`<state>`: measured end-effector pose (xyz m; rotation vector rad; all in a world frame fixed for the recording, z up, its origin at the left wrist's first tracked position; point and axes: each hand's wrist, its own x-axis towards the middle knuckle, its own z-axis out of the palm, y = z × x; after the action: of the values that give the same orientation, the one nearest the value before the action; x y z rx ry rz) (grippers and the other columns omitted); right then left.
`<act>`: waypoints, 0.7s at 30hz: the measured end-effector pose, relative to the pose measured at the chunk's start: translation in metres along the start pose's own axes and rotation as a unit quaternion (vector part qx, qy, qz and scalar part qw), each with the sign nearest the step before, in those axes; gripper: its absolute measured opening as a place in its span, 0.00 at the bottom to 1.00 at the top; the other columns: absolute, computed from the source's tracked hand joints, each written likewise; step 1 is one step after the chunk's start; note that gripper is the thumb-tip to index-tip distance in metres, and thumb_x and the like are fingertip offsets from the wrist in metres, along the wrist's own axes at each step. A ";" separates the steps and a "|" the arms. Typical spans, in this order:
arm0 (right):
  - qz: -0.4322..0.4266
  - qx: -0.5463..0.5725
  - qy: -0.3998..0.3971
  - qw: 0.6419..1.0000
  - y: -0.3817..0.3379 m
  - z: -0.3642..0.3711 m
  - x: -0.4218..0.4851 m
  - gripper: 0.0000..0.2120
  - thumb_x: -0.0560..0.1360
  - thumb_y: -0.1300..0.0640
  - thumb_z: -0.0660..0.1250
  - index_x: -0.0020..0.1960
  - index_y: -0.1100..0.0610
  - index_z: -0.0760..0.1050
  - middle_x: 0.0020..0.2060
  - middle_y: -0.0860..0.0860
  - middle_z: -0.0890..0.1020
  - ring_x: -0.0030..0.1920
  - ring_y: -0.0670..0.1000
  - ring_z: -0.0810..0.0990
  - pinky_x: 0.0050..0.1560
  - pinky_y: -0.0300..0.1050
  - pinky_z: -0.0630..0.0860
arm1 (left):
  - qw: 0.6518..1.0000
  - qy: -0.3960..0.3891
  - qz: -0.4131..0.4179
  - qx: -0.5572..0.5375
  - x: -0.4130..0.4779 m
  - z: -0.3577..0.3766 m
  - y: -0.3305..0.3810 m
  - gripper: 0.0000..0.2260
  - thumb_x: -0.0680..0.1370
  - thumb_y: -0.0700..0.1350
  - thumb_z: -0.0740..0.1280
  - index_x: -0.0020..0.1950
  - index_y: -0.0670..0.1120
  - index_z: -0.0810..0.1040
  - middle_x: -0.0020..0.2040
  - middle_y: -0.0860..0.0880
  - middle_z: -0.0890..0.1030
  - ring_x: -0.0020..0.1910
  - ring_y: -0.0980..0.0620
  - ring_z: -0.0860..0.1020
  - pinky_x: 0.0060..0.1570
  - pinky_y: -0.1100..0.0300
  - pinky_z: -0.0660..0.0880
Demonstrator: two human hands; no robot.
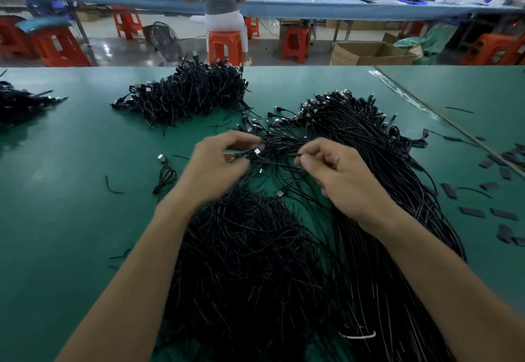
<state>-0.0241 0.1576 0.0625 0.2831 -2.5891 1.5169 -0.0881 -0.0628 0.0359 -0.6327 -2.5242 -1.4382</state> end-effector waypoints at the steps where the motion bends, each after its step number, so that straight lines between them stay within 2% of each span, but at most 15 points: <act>1: -0.030 0.028 -0.003 0.999 -0.014 0.001 -0.001 0.09 0.82 0.57 0.62 0.46 0.48 0.78 0.29 0.39 0.71 0.30 0.40 0.68 0.31 0.31 0.67 | 0.997 -0.078 0.010 -0.003 0.001 0.005 0.008 0.22 0.75 0.36 0.71 0.59 0.62 0.77 0.57 0.61 0.81 0.56 0.62 0.80 0.54 0.67 0.73; 2: -0.056 0.063 -0.005 0.996 -0.027 0.002 -0.004 0.10 0.82 0.58 0.62 0.47 0.49 0.79 0.29 0.39 0.72 0.30 0.39 0.69 0.31 0.30 0.66 | 0.990 -0.139 0.016 0.008 0.002 0.010 0.014 0.22 0.75 0.38 0.72 0.62 0.61 0.77 0.60 0.60 0.80 0.58 0.57 0.80 0.54 0.64 0.73; 4: -0.104 0.143 -0.010 0.984 -0.048 0.001 -0.010 0.10 0.82 0.60 0.61 0.48 0.50 0.79 0.32 0.37 0.76 0.31 0.37 0.73 0.33 0.28 0.69 | 0.983 -0.177 0.026 0.033 0.006 0.022 0.019 0.16 0.78 0.42 0.71 0.62 0.57 0.79 0.60 0.56 0.81 0.56 0.51 0.81 0.53 0.56 0.76; 6: -0.131 0.215 -0.021 0.967 -0.060 -0.003 -0.016 0.09 0.80 0.61 0.61 0.49 0.51 0.79 0.37 0.40 0.81 0.32 0.37 0.75 0.33 0.29 0.70 | 0.989 -0.134 0.038 0.058 0.006 0.031 0.018 0.06 0.82 0.47 0.65 0.53 0.55 0.82 0.45 0.52 0.83 0.39 0.58 0.78 0.40 0.61 0.74; 7: -0.137 0.238 -0.024 0.961 -0.063 -0.007 -0.018 0.09 0.79 0.60 0.61 0.48 0.50 0.79 0.39 0.43 0.82 0.32 0.38 0.74 0.32 0.31 0.70 | 0.992 -0.096 0.041 0.071 0.006 0.033 0.017 0.09 0.83 0.48 0.63 0.49 0.53 0.82 0.37 0.50 0.81 0.29 0.60 0.72 0.31 0.64 0.68; 8: -0.139 0.252 -0.019 0.957 -0.064 -0.011 -0.018 0.09 0.78 0.60 0.61 0.47 0.50 0.79 0.40 0.44 0.82 0.31 0.39 0.73 0.32 0.31 0.68 | 0.996 -0.049 0.025 0.064 0.006 0.032 0.014 0.12 0.84 0.48 0.61 0.48 0.50 0.82 0.33 0.50 0.78 0.24 0.60 0.67 0.25 0.66 0.63; 10: -0.127 0.276 0.021 0.953 -0.058 -0.024 -0.018 0.10 0.76 0.59 0.61 0.42 0.49 0.79 0.37 0.45 0.81 0.30 0.40 0.68 0.30 0.33 0.65 | 0.996 0.085 -0.029 -0.019 0.006 0.026 0.009 0.14 0.85 0.47 0.59 0.50 0.42 0.81 0.36 0.50 0.77 0.22 0.60 0.65 0.21 0.69 0.58; 12: -0.094 0.283 0.104 0.949 -0.046 -0.039 -0.017 0.13 0.74 0.59 0.61 0.35 0.49 0.80 0.30 0.44 0.77 0.26 0.41 0.64 0.27 0.33 0.62 | 0.960 0.260 -0.053 -0.092 0.006 0.010 0.009 0.18 0.86 0.47 0.56 0.49 0.38 0.79 0.35 0.53 0.75 0.24 0.61 0.67 0.24 0.68 0.62; 14: -0.065 0.192 0.189 0.961 -0.031 -0.052 -0.015 0.15 0.75 0.58 0.62 0.32 0.49 0.79 0.24 0.42 0.72 0.24 0.41 0.63 0.25 0.31 0.61 | 0.916 0.385 -0.017 -0.111 0.006 -0.007 0.017 0.19 0.86 0.49 0.54 0.40 0.43 0.72 0.31 0.54 0.71 0.26 0.62 0.68 0.29 0.66 0.68; 16: -0.022 0.000 0.225 0.974 -0.014 -0.059 -0.010 0.14 0.77 0.57 0.63 0.33 0.51 0.79 0.19 0.42 0.69 0.20 0.42 0.62 0.21 0.29 0.58 | 0.904 0.426 0.049 -0.012 0.000 -0.021 0.029 0.18 0.85 0.49 0.57 0.35 0.52 0.63 0.29 0.55 0.64 0.26 0.64 0.66 0.28 0.70 0.65; 18: 0.041 -0.192 0.171 0.966 0.003 -0.061 -0.007 0.12 0.79 0.55 0.64 0.39 0.54 0.80 0.20 0.43 0.73 0.20 0.42 0.67 0.20 0.31 0.61 | 0.922 0.373 0.076 0.075 -0.010 -0.033 0.037 0.20 0.82 0.50 0.65 0.33 0.54 0.62 0.28 0.56 0.64 0.25 0.64 0.65 0.27 0.72 0.63; 20: 0.100 -0.338 0.074 0.933 0.013 -0.058 -0.008 0.11 0.81 0.51 0.61 0.47 0.53 0.80 0.32 0.45 0.81 0.30 0.42 0.76 0.34 0.37 0.74 | 0.963 0.226 0.045 0.138 -0.023 -0.041 0.040 0.19 0.78 0.53 0.71 0.32 0.53 0.65 0.27 0.56 0.67 0.24 0.62 0.65 0.27 0.71 0.63; 21: 0.118 -0.386 0.038 0.914 0.012 -0.054 -0.010 0.11 0.82 0.49 0.59 0.53 0.52 0.79 0.40 0.47 0.82 0.37 0.46 0.78 0.41 0.41 0.75 | 0.972 0.144 0.016 0.183 -0.030 -0.042 0.041 0.19 0.76 0.54 0.72 0.33 0.53 0.67 0.26 0.57 0.69 0.23 0.61 0.66 0.26 0.66 0.65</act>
<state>-0.0163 0.2110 0.0765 -0.1778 -2.9718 0.4202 -0.0459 -0.0882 0.0792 -0.3677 -2.4369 -0.9348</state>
